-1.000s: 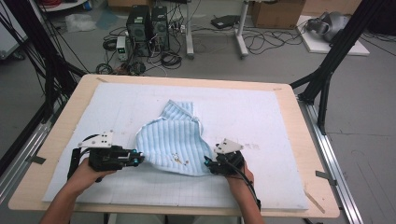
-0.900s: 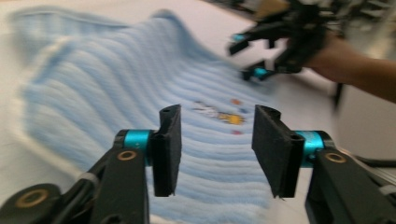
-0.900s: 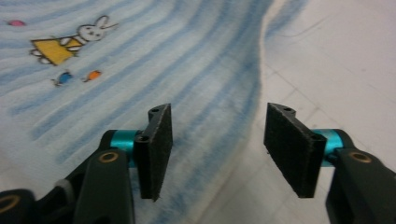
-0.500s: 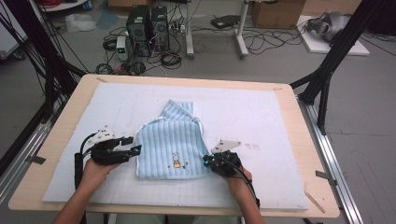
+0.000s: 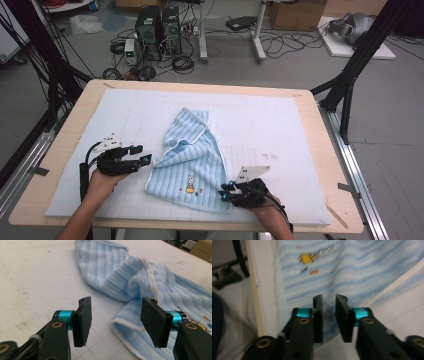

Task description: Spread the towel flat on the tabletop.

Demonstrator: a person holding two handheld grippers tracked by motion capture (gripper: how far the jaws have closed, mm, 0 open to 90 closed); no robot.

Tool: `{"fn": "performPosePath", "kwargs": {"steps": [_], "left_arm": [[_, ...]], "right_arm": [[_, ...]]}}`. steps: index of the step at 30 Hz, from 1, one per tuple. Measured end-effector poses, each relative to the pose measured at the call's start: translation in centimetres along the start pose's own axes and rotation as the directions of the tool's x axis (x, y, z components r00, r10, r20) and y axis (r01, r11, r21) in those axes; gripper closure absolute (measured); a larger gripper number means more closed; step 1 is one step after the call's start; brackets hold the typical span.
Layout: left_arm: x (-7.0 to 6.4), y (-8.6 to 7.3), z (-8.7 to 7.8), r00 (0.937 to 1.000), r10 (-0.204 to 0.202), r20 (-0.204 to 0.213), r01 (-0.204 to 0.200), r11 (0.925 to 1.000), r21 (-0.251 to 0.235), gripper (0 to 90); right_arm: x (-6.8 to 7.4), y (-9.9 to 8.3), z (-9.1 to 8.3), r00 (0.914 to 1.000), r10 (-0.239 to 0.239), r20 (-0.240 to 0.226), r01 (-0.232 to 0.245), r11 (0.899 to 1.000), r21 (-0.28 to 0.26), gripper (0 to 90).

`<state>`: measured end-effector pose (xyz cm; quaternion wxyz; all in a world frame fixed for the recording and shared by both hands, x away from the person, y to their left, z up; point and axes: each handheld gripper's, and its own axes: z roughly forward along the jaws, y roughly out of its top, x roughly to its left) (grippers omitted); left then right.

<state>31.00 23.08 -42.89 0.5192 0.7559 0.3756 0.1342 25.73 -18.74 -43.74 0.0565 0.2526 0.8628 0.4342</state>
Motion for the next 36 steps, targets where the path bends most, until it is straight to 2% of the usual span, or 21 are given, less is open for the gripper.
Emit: {"fn": "performPosePath", "kwargs": {"steps": [1, 2, 3, 4, 7, 8, 9, 12, 13, 15, 17, 20, 21, 27, 28, 29, 30, 32, 34, 35, 36], "left_arm": [[-0.2, 0.1, 0.1, 1.0000, 0.001, 0.005, -0.001, 1.0000, -0.002, 42.5], [-0.3, 0.1, 0.1, 0.9999, 0.004, 0.011, -0.004, 1.0000, -0.004, 42.2], [-0.4, 0.2, 0.2, 0.9999, 0.008, 0.013, -0.008, 0.9999, -0.007, 42.2], [-0.5, 0.3, 0.3, 0.9998, 0.010, 0.020, -0.010, 0.9999, -0.009, 42.0], [-0.5, 0.6, 0.6, 0.9996, 0.006, 0.028, -0.005, 0.9998, -0.017, 41.8], [-0.3, 0.8, 0.8, 0.9995, 0.006, 0.030, -0.005, 0.9999, -0.016, 41.6], [-0.2, 1.0, 1.0, 0.9995, -0.003, 0.031, 0.003, 0.9998, -0.019, 41.6], [0.2, 1.4, 1.7, 0.9997, -0.003, 0.023, 0.003, 0.9999, -0.015, 41.2], [0.3, 1.5, 1.8, 0.9997, 0.003, 0.022, -0.003, 0.9999, -0.010, 41.2], [0.4, 1.6, 2.1, 0.9999, 0.004, 0.013, -0.004, 0.9998, -0.020, 41.2], [0.5, 1.8, 2.2, 1.0000, 0.001, 0.005, 0.000, 0.9996, -0.030, 41.2], [0.9, 2.5, 2.3, 0.9999, -0.013, -0.001, 0.013, 0.9995, -0.029, 41.1], [1.0, 2.8, 2.4, 0.9999, -0.017, -0.001, 0.017, 0.9994, -0.031, 41.1], [1.5, 4.6, 3.4, 0.9996, -0.019, 0.022, 0.020, 0.9983, -0.054, 39.6], [1.5, 4.9, 3.7, 0.9995, -0.014, 0.027, 0.015, 0.9987, -0.048, 39.6], [1.5, 5.1, 4.1, 0.9995, -0.009, 0.029, 0.010, 0.9991, -0.042, 39.5], [1.4, 5.2, 4.6, 0.9994, -0.005, 0.034, 0.007, 0.9992, -0.040, 39.5], [1.3, 5.4, 5.5, 0.9993, -0.003, 0.037, 0.005, 0.9993, -0.037, 39.3], [1.1, 5.6, 6.5, 0.9989, -0.010, 0.046, 0.011, 0.9998, -0.019, 38.5], [0.9, 5.7, 7.0, 0.9989, -0.002, 0.047, 0.003, 0.9999, -0.016, 38.0], [0.7, 5.8, 7.5, 0.9989, 0.008, 0.046, -0.008, 0.9999, -0.007, 37.5]], "right_arm": [[0.0, 0.0, 0.0, 1.0000, 0.000, 0.000, 0.000, 1.000, 0.000, 67.1], [-0.4, 0.6, 0.2, 0.9980, 0.007, 0.063, -0.004, 0.999, -0.039, 58.6], [-0.4, 0.6, 0.2, 0.9980, 0.007, 0.063, -0.004, 0.999, -0.039, 58.6], [-0.6, 1.0, 0.4, 0.9952, 0.014, 0.097, -0.009, 0.999, -0.051, 56.5], [-1.3, 2.1, 1.4, 0.9824, 0.014, 0.187, -0.003, 0.998, -0.057, 53.8], [-2.1, 3.0, 2.5, 0.9766, 0.016, 0.215, -0.006, 0.999, -0.047, 54.3], [-2.1, 3.0, 2.5, 0.9766, 0.016, 0.215, -0.006, 0.999, -0.047, 54.3], [-3.2, 4.0, 4.6, 0.9791, 0.022, 0.202, -0.019, 1.000, -0.018, 54.4], [-3.7, 4.1, 5.8, 0.9858, 0.022, 0.167, -0.023, 1.000, 0.005, 51.1], [-3.9, 4.0, 6.2, 0.9865, 0.021, 0.162, -0.026, 0.999, 0.025, 50.8], [-4.0, 4.0, 6.3, 0.9871, 0.015, 0.160, -0.020, 0.999, 0.026, 53.6], [-4.0, 3.9, 5.9, 0.9906, 0.014, 0.136, -0.020, 0.999, 0.044, 79.9], [-3.9, 3.9, 5.8, 0.9938, 0.018, 0.109, -0.024, 0.998, 0.051, 83.4], [-3.0, 3.1, 4.3, 0.9991, -0.019, -0.038, 0.024, 0.993, 0.113, 84.8], [-3.0, 3.1, 4.3, 0.9991, -0.019, -0.038, 0.024, 0.993, 0.113, 84.8], [-2.9, 2.8, 3.8, 0.9967, -0.012, -0.080, 0.021, 0.993, 0.116, 76.7], [-2.9, 2.8, 3.8, 0.9967, -0.012, -0.080, 0.021, 0.993, 0.116, 76.7], [-3.1, 2.7, 3.6, 0.9969, -0.007, -0.079, 0.014, 0.996, 0.087, 67.7], [-3.4, 3.1, 3.4, 0.9980, 0.007, -0.063, -0.004, 0.999, 0.038, 59.3], [-3.8, 3.3, 3.0, 0.9993, 0.021, -0.031, -0.022, 0.999, -0.030, 45.4], [-4.0, 3.3, 2.7, 0.9995, 0.033, 0.001, -0.033, 0.998, -0.058, 39.0]]}}
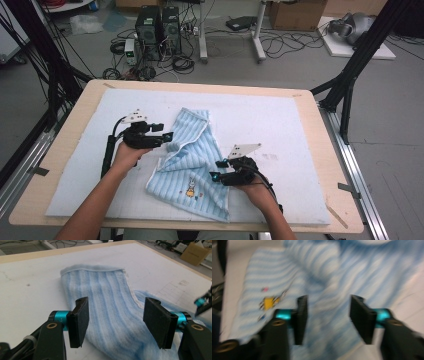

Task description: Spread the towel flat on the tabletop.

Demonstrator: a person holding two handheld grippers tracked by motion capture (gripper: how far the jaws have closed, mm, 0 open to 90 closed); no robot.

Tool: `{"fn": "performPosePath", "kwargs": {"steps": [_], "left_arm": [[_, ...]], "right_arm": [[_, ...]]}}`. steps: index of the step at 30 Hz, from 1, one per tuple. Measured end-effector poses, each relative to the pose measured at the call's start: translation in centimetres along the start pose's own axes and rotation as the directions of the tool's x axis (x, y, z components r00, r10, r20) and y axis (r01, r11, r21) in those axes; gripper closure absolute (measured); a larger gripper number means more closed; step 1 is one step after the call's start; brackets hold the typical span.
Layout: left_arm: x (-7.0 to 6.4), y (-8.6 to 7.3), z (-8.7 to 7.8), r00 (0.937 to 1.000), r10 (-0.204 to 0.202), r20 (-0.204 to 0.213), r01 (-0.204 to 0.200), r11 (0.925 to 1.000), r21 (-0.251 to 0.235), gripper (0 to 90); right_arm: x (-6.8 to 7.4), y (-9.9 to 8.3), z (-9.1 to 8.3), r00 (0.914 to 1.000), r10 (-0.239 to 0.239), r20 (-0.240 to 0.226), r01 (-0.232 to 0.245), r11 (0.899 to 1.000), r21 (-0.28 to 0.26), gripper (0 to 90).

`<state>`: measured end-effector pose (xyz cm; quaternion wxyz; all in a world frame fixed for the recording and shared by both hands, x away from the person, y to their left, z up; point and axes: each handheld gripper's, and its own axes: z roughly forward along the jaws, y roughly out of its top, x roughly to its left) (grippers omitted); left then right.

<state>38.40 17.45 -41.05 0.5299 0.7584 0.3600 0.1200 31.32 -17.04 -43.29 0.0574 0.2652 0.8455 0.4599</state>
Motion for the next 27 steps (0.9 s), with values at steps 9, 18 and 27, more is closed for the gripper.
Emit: {"fn": "performPosePath", "kwargs": {"steps": [9, 18, 27], "left_arm": [[-2.7, 1.4, 5.4, 0.9957, 0.086, 0.034, -0.090, 0.9907, 0.102, 34.5], [-3.5, 0.9, 8.4, 0.9711, 0.228, -0.070, -0.205, 0.9482, 0.243, 37.8], [-1.7, 1.2, 6.5, 0.9823, 0.168, -0.084, -0.149, 0.9696, 0.194, 87.8]], "right_arm": [[-0.9, -0.2, -0.9, 0.9878, 0.030, 0.153, -0.022, 0.998, -0.052, 29.2], [-1.4, -0.5, -0.8, 0.9871, 0.056, 0.150, -0.051, 0.998, -0.037, 27.9], [-1.5, -0.6, -0.4, 0.9869, 0.070, 0.145, -0.067, 0.997, -0.028, 27.2]]}}
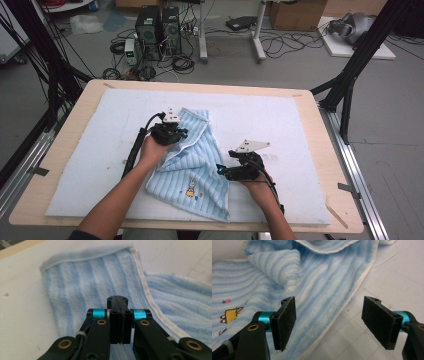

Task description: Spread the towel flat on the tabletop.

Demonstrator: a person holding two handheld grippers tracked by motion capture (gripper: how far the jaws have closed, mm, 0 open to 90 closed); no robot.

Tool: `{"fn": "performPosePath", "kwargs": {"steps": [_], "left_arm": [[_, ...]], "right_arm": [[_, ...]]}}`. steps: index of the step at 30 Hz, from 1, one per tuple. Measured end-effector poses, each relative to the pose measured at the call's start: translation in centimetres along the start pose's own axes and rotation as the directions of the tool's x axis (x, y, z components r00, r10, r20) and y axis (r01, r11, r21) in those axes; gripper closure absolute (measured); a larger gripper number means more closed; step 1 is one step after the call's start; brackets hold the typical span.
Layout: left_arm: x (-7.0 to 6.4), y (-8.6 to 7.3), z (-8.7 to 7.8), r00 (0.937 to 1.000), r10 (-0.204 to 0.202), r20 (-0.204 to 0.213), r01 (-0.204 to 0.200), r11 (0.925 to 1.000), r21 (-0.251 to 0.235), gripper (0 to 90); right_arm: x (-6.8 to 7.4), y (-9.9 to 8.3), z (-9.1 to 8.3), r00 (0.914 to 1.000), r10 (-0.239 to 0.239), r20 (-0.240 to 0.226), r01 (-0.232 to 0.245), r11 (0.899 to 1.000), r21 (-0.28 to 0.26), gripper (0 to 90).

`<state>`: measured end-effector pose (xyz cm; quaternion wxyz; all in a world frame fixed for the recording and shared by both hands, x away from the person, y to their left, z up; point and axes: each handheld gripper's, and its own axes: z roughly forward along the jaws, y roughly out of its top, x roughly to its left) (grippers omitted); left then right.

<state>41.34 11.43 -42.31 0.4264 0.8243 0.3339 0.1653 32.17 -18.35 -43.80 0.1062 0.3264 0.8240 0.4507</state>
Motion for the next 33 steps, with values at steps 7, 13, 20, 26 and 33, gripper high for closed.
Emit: {"fn": "performPosePath", "kwargs": {"steps": [7, 13, 20, 26, 33], "left_arm": [[-1.9, -0.1, 1.6, 0.9945, -0.001, 0.105, 0.000, 1.0000, 0.010, 37.2], [-2.7, -0.5, 2.8, 0.9967, 0.075, 0.031, -0.078, 0.9932, 0.087, 43.4], [-1.0, -0.6, 1.5, 0.9989, 0.027, 0.038, -0.029, 0.9985, 0.046, 83.7], [1.9, -1.9, -1.1, 0.9897, -0.142, 0.017, 0.143, 0.9875, -0.067, 82.8], [5.0, -4.6, -4.0, 0.9689, -0.239, -0.064, 0.230, 0.9652, -0.125, 83.0]], "right_arm": [[0.0, 0.0, 0.2, 1.0000, -0.002, 0.002, 0.002, 1.000, 0.002, 27.2], [-0.1, -0.1, 0.3, 0.9997, 0.019, -0.014, -0.018, 1.000, 0.008, 27.2], [-0.2, -0.1, 0.2, 0.9998, 0.018, -0.002, -0.018, 1.000, 0.001, 27.3], [-0.6, 0.1, 0.3, 0.9946, 0.026, 0.101, -0.024, 1.000, -0.013, 27.7], [-0.8, 1.9, 2.2, 0.9955, -0.002, 0.094, 0.002, 1.000, 0.006, 44.6]]}}
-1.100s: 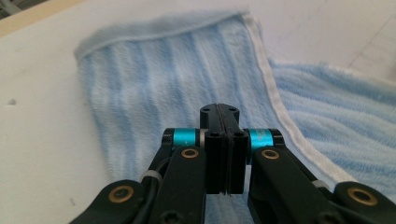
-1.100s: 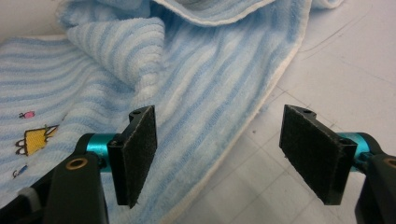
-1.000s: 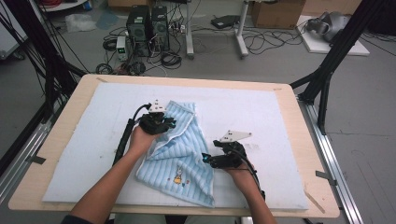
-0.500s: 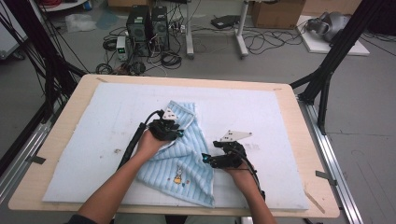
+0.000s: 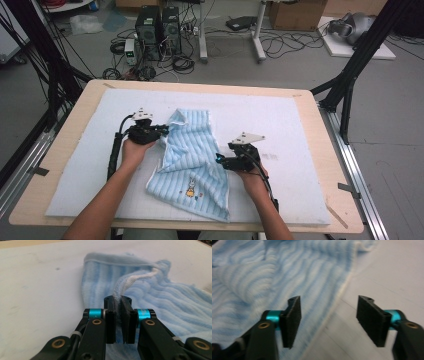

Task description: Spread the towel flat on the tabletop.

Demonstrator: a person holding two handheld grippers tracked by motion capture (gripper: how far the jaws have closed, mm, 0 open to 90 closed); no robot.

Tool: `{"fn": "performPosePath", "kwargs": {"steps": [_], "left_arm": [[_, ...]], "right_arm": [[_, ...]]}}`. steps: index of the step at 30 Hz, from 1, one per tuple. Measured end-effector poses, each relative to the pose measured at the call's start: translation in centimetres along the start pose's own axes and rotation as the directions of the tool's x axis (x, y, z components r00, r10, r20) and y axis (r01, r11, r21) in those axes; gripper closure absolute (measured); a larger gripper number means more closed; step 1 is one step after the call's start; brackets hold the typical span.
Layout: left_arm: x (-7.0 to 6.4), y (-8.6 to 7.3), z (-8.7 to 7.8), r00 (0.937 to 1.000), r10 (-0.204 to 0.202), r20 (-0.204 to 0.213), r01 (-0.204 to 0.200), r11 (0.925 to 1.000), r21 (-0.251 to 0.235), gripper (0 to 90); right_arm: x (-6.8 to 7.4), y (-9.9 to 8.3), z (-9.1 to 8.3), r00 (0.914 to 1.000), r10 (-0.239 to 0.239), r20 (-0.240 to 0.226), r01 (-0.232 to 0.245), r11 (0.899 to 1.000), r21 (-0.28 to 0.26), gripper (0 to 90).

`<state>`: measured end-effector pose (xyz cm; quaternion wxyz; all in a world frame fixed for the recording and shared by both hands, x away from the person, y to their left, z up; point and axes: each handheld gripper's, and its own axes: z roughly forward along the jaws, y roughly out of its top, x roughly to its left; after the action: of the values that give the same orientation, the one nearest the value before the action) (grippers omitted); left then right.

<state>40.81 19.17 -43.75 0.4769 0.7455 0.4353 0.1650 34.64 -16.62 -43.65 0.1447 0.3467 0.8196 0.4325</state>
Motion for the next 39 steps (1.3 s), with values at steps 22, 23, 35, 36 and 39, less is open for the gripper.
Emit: {"fn": "performPosePath", "kwargs": {"steps": [22, 23, 35, 36, 39], "left_arm": [[1.9, -1.2, -0.8, 0.9947, -0.100, -0.024, 0.102, 0.9917, 0.078, 82.7], [1.7, -1.3, -0.7, 0.9959, -0.088, -0.020, 0.090, 0.9920, 0.089, 82.7], [-1.5, 0.6, -1.8, 0.9911, 0.124, 0.050, -0.123, 0.9922, -0.020, 49.7], [-1.9, 0.9, -1.8, 0.9880, 0.142, 0.061, -0.140, 0.9894, -0.037, 48.4], [-2.6, 1.3, -1.1, 0.9812, 0.172, 0.088, -0.171, 0.9851, -0.017, 46.4]], "right_arm": [[2.3, -1.3, -1.6, 0.9799, -0.104, -0.170, 0.139, 0.967, 0.213, 87.1], [2.3, -1.3, -1.6, 0.9799, -0.104, -0.170, 0.139, 0.967, 0.213, 87.1], [1.1, -1.8, -3.6, 0.9942, -0.021, -0.106, 0.025, 0.999, 0.039, 52.2], [1.0, -1.7, -3.7, 0.9952, -0.013, -0.097, 0.015, 1.000, 0.023, 51.1], [0.7, -1.6, -3.7, 0.9963, 0.000, -0.086, 0.001, 1.000, 0.003, 50.2]]}}
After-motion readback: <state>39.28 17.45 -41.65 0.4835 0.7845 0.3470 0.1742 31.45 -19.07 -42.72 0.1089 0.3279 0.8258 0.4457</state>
